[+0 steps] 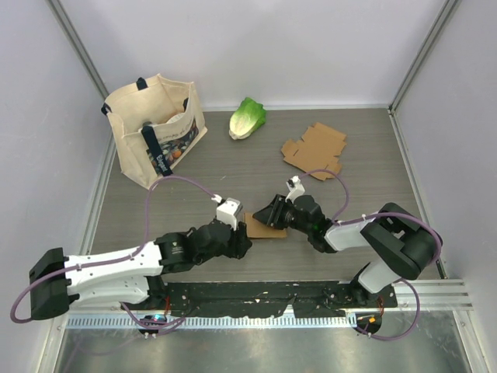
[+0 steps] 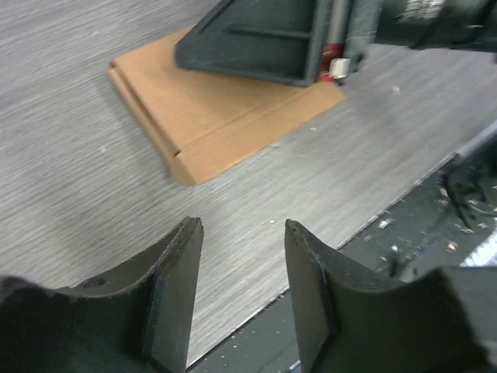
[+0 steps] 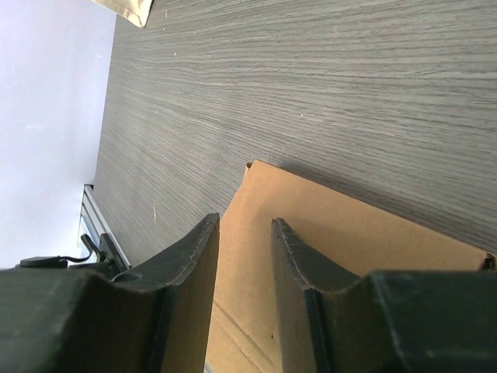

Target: Fold the paper box

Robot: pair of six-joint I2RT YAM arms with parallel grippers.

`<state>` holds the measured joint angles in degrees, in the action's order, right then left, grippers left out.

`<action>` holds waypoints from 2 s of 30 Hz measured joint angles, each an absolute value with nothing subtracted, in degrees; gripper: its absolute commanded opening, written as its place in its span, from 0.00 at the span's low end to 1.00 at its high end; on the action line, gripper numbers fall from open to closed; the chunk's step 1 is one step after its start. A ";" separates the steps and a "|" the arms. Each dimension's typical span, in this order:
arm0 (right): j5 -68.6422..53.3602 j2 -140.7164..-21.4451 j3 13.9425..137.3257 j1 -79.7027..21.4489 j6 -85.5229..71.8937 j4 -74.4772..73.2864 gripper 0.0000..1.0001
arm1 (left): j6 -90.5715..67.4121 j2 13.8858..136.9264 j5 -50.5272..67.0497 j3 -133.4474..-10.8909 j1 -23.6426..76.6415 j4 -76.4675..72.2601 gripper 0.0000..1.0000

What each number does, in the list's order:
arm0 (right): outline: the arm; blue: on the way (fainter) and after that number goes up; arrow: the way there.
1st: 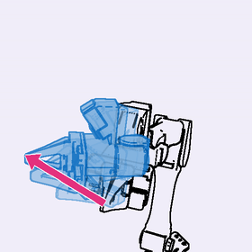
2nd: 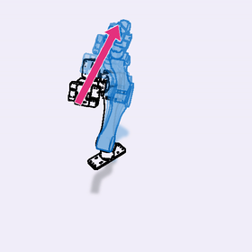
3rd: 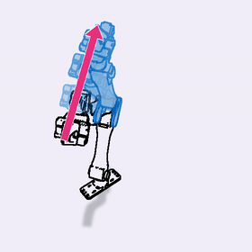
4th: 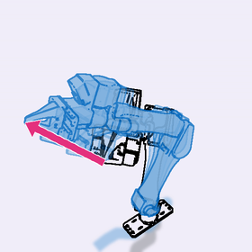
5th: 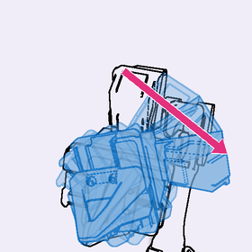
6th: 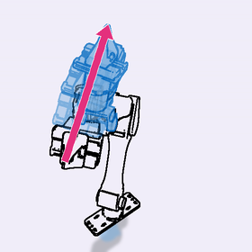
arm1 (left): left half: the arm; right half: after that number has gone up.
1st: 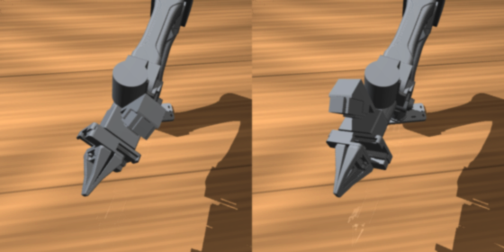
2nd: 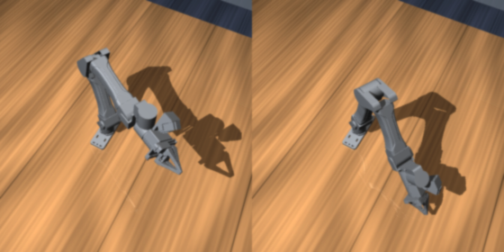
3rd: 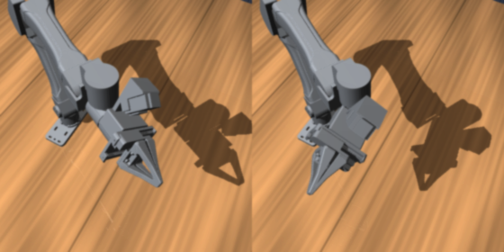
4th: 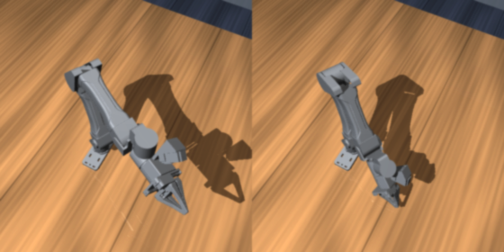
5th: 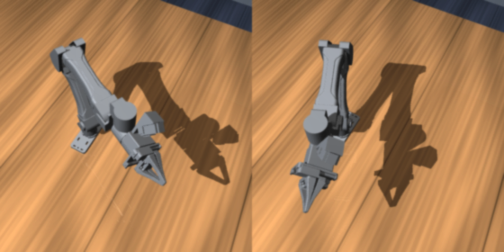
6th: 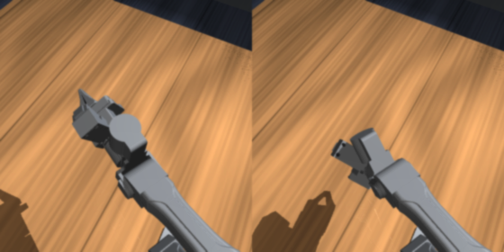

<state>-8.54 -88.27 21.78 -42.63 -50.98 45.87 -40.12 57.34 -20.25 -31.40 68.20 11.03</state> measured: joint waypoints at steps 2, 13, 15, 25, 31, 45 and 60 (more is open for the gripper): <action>-8.71 -88.27 21.74 -42.63 -50.59 45.84 0.37 | -40.34 56.21 -16.91 -32.71 66.81 11.22 0.38; -9.54 -83.22 22.28 -40.86 -50.59 36.51 0.30 | -47.97 76.38 1.28 -38.37 48.38 -7.01 0.09; -9.78 -81.30 22.28 -39.79 -50.63 33.76 0.30 | -49.10 79.33 3.42 -37.23 48.36 -9.23 0.09; -13.74 -73.36 22.04 -37.91 -49.12 24.75 0.27 | -52.80 81.21 5.85 -32.67 48.36 -14.85 0.10; -16.27 -71.16 17.39 -37.91 -49.25 26.59 0.25 | -54.92 82.63 5.17 -30.70 48.36 -16.27 0.10; -14.63 -69.01 14.02 -37.82 -49.19 27.07 0.31 | -52.45 83.94 5.48 -32.27 48.36 -13.76 0.22; -6.76 -65.17 22.39 -37.10 -36.29 4.84 0.47 | -47.72 82.89 5.17 -34.24 48.36 -9.08 0.26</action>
